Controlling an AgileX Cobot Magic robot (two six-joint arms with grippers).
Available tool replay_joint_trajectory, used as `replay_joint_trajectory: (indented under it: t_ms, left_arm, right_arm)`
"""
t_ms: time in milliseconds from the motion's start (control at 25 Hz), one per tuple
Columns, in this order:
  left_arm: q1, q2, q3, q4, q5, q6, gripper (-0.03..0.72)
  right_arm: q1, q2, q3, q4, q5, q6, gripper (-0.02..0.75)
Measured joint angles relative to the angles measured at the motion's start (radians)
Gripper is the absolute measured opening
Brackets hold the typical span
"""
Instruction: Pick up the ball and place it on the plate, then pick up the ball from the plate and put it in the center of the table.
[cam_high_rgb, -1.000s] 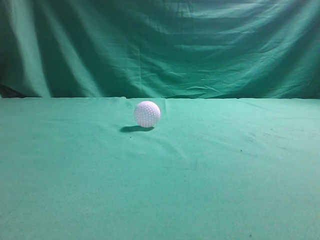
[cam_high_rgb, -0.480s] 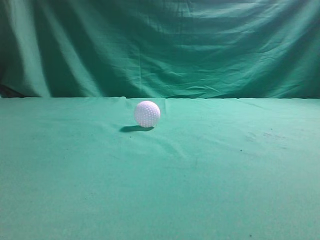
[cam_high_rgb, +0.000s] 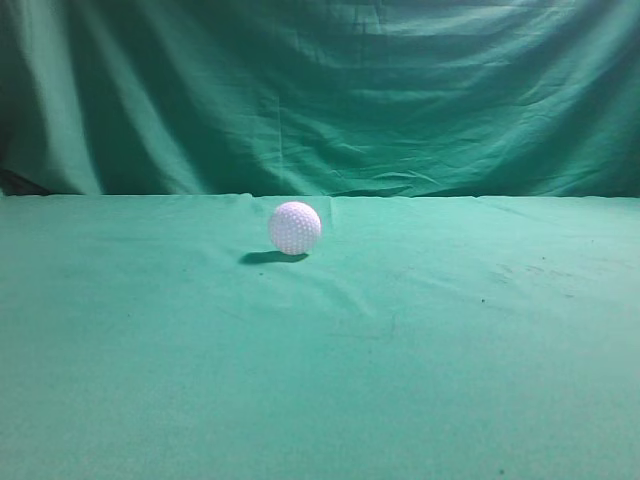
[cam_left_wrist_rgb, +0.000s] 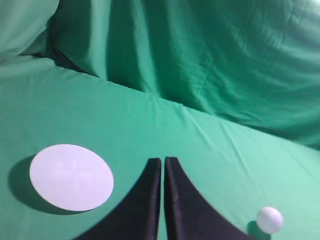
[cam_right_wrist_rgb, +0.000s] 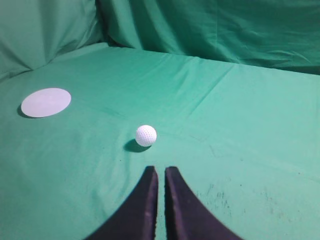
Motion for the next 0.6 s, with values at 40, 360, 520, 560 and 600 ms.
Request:
replay_joint_trajectory:
  t_ms: [40, 360, 520, 560, 600]
  left_arm:
    - [0.000, 0.000, 0.000, -0.021, -0.005, 0.000, 0.000]
    - [0.000, 0.000, 0.000, -0.044, -0.011, 0.000, 0.000]
    - [0.000, 0.000, 0.012, -0.014, -0.012, 0.000, 0.000]
    - [0.000, 0.000, 0.019, 0.031, -0.012, 0.000, 0.000]
    - [0.000, -0.002, 0.024, 0.089, -0.012, 0.000, 0.000]
  right_arm:
    - [0.000, 0.000, 0.005, 0.000, -0.018, 0.000, 0.000]
    - [0.000, 0.000, 0.019, 0.002, -0.023, 0.000, 0.000]
    - [0.000, 0.000, 0.019, 0.002, -0.007, -0.002, 0.000]
    - [0.000, 0.000, 0.019, 0.002, -0.007, -0.002, 0.000]
    - [0.000, 0.000, 0.019, 0.002, -0.007, -0.002, 0.000]
